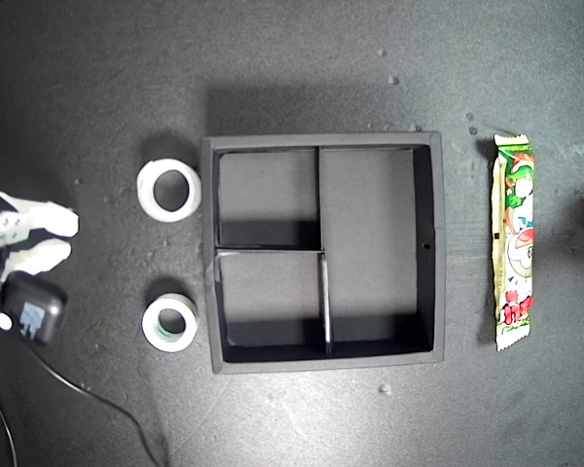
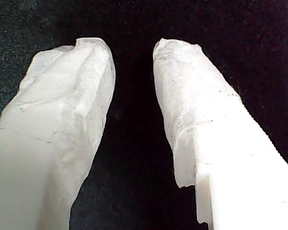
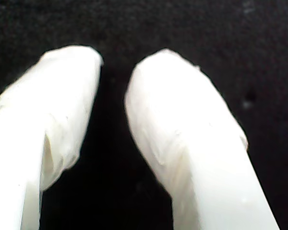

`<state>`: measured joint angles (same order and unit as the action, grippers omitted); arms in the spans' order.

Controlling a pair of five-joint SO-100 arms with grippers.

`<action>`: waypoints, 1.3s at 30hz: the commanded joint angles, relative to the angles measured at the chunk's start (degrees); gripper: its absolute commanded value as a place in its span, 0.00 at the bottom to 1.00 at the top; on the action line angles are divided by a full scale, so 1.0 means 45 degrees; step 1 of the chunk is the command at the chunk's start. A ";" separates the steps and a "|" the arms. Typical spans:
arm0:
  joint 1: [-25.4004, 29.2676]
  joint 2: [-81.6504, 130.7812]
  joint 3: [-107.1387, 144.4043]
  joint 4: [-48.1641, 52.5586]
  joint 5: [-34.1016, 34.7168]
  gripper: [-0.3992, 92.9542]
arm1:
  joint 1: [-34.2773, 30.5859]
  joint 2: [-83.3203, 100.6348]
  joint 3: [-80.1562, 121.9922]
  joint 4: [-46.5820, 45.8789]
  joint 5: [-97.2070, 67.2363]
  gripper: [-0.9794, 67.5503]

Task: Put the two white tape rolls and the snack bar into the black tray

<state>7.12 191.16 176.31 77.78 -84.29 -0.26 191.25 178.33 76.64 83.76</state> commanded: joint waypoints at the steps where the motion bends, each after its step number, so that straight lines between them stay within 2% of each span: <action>1: -0.0098 0.0625 0.0781 0.0488 -0.0801 0.06 | 0.0000 0.0137 0.0156 0.0039 -0.0137 0.09; 3: -0.0098 0.0625 0.0781 0.0488 -0.1504 0.06 | 0.0195 0.0137 0.0156 0.0039 -0.0078 0.09; 7: -0.0332 0.0625 0.0781 0.0488 -0.2539 0.06 | 0.1523 0.0137 0.0156 0.0039 0.0000 0.07; 8: -0.0430 0.0645 0.0781 0.0488 -0.2559 0.06 | 0.1621 0.0137 0.0156 0.0020 0.0000 0.02; 16: -0.0605 0.0645 0.0781 0.0449 -0.2656 0.04 | 0.1875 0.0137 0.0156 -0.0566 -0.0410 0.01; 21: -0.0781 0.0645 0.0781 -0.0410 -0.1309 0.01 | 0.2012 0.0137 0.0156 -0.0820 0.0840 0.01; 25: -0.0703 0.0645 0.0781 -0.2109 0.0547 0.00 | 0.2988 0.0137 0.0156 -0.1270 0.0273 0.01; 29: -0.0781 0.0645 0.0781 -0.3594 0.2480 0.00 | 0.2520 0.0137 0.0156 -0.3008 -0.1172 0.01; 31: -0.0879 0.0645 0.0781 -0.3945 0.3047 0.05 | 0.2461 0.0137 0.0156 -0.3203 -0.1465 0.01; 33: -0.0977 0.0645 0.0781 -0.4023 0.3223 0.13 | 0.2422 0.0137 0.0156 -0.3320 -0.1758 0.03; 34: -0.1074 0.0645 0.0781 -0.4004 0.3086 0.14 | 0.2383 0.0137 0.0156 -0.3457 -0.1934 0.04; 37: -0.1563 0.0645 0.0781 -0.4004 0.3125 0.02 | 0.2070 0.0137 0.0156 -0.4102 -0.2617 0.07; 39: -0.1836 0.0645 0.0781 -0.4043 0.3008 0.01 | 0.1914 0.0137 0.0156 -0.4648 -0.3184 0.06</action>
<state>0.53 191.16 176.31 60.82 -70.75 8.88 191.25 178.33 58.71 72.33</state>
